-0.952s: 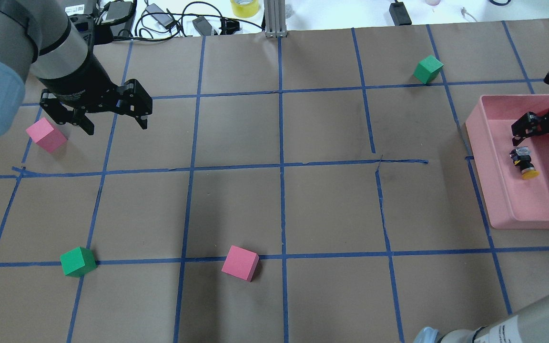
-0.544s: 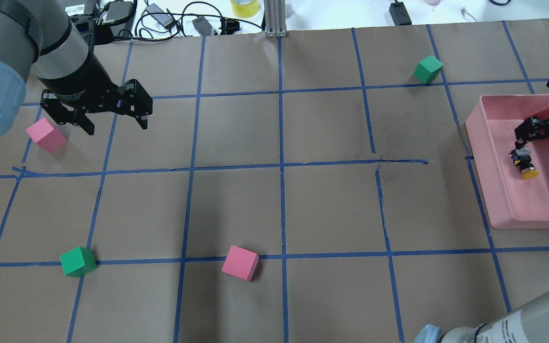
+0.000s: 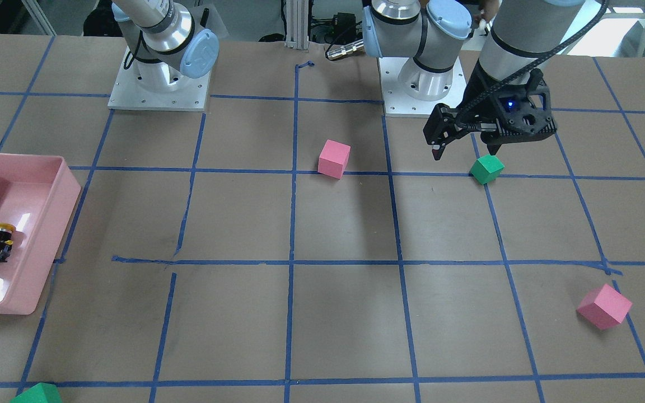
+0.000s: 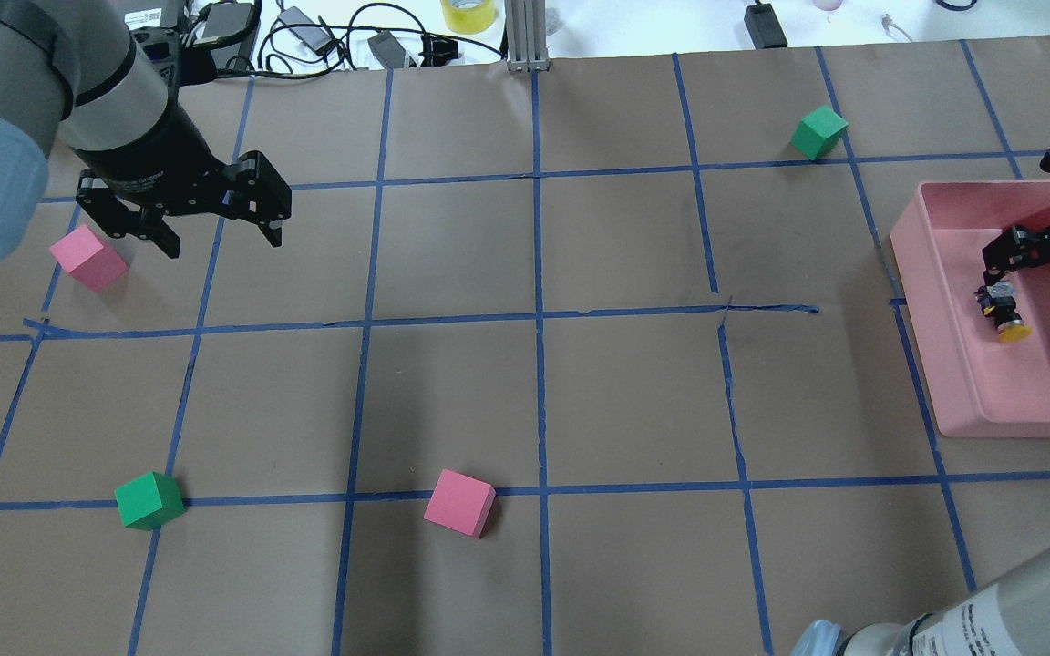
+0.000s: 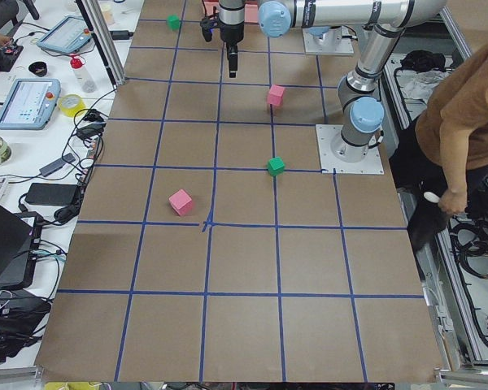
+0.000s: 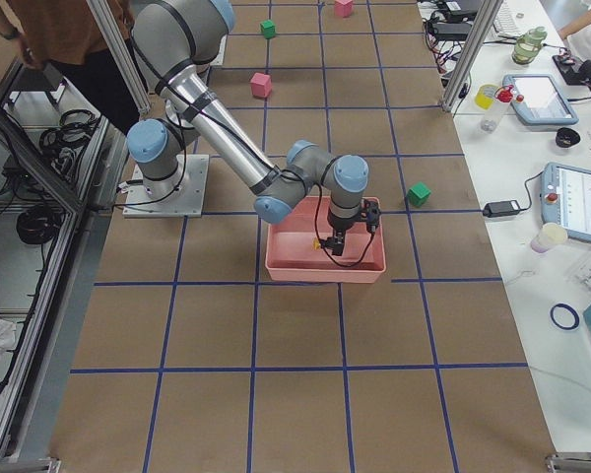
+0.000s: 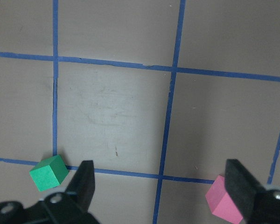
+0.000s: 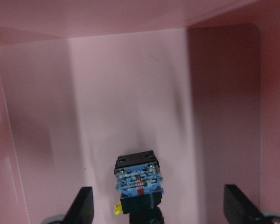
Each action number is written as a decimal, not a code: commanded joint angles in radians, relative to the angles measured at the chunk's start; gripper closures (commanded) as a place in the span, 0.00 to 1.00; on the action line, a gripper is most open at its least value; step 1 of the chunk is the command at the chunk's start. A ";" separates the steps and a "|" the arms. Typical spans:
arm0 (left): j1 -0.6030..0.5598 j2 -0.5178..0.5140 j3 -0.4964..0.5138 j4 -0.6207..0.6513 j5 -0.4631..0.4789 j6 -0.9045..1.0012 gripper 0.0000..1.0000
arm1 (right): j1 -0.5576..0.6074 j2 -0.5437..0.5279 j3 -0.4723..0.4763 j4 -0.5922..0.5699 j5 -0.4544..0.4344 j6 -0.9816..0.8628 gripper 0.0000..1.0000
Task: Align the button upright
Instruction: 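Lower the right gripper into the bin and grasp the button switch, then lift the button out of the bin with the right gripper, then lower the button onto the table center with the right gripper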
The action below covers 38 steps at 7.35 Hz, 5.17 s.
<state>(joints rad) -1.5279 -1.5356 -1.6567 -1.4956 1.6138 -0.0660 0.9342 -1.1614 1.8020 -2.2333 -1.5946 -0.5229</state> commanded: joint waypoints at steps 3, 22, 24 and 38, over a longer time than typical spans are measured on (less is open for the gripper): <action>0.000 0.000 0.000 0.000 0.000 0.000 0.00 | 0.000 0.008 0.046 -0.032 0.030 -0.098 0.04; -0.002 0.000 -0.011 0.002 0.000 0.000 0.00 | 0.310 -0.130 -0.302 0.382 0.044 0.057 1.00; -0.002 0.002 -0.009 0.005 0.000 0.000 0.00 | 0.559 -0.132 -0.288 0.382 0.050 0.369 1.00; -0.002 0.002 -0.012 0.002 0.002 0.000 0.00 | 1.037 0.138 -0.144 -0.025 0.117 0.767 0.60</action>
<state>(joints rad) -1.5294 -1.5339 -1.6684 -1.4929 1.6148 -0.0665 1.9702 -1.0232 1.6578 -2.2550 -1.4773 0.2448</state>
